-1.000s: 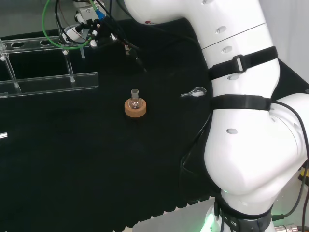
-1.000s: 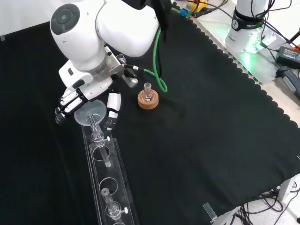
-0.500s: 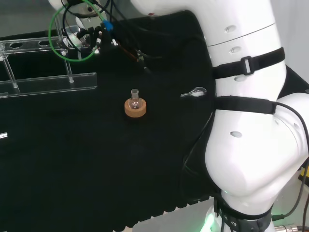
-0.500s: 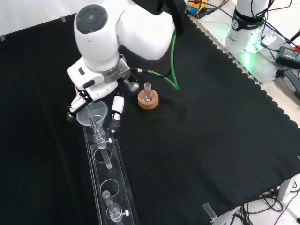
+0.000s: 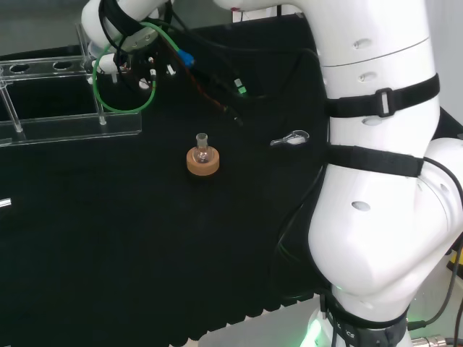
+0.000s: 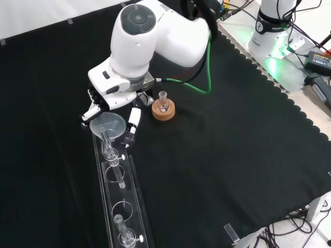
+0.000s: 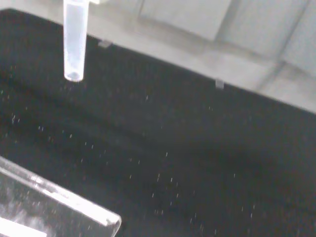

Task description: Pick up the funnel from the transparent funnel stand.

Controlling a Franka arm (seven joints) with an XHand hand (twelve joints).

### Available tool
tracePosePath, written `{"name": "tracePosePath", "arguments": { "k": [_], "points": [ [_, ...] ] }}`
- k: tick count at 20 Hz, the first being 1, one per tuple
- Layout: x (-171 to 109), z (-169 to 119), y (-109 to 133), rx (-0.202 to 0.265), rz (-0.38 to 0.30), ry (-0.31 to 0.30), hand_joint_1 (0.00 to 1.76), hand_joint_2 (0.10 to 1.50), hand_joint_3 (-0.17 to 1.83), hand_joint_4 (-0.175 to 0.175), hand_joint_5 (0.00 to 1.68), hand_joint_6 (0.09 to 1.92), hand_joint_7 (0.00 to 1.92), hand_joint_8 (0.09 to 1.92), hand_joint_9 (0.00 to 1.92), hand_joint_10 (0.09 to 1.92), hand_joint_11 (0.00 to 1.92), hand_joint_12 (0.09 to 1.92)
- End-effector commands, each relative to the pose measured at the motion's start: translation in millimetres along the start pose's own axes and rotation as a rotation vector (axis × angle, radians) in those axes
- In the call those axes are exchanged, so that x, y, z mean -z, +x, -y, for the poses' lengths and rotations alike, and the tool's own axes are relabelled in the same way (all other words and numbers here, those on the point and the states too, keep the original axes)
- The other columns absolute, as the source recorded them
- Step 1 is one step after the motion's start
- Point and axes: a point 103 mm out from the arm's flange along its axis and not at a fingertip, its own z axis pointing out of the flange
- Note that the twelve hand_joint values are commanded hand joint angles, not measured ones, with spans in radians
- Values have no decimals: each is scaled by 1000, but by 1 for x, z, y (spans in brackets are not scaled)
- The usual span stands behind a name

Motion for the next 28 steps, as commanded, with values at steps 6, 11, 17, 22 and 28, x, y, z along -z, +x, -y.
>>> {"name": "tracePosePath", "arguments": {
  "k": [6,11,17,22,28],
  "points": [
    [46,-4,-10,-31,9,-281,1225,465,861,-172,1523,312,1796,766,1920,849,1920,856],
    [62,-4,-24,-51,-75,-324,1231,442,900,-175,1527,321,1806,739,1920,832,1914,764],
    [139,2,-77,-145,-267,-353,1232,415,946,-175,1529,346,1807,739,1920,835,1887,718],
    [211,31,-127,-203,-338,-344,1232,409,955,-175,1529,352,1808,741,1920,832,1869,711],
    [264,109,-176,-275,-490,-186,1232,397,977,-175,1525,372,1810,750,1920,832,1861,719]
  ]
}}
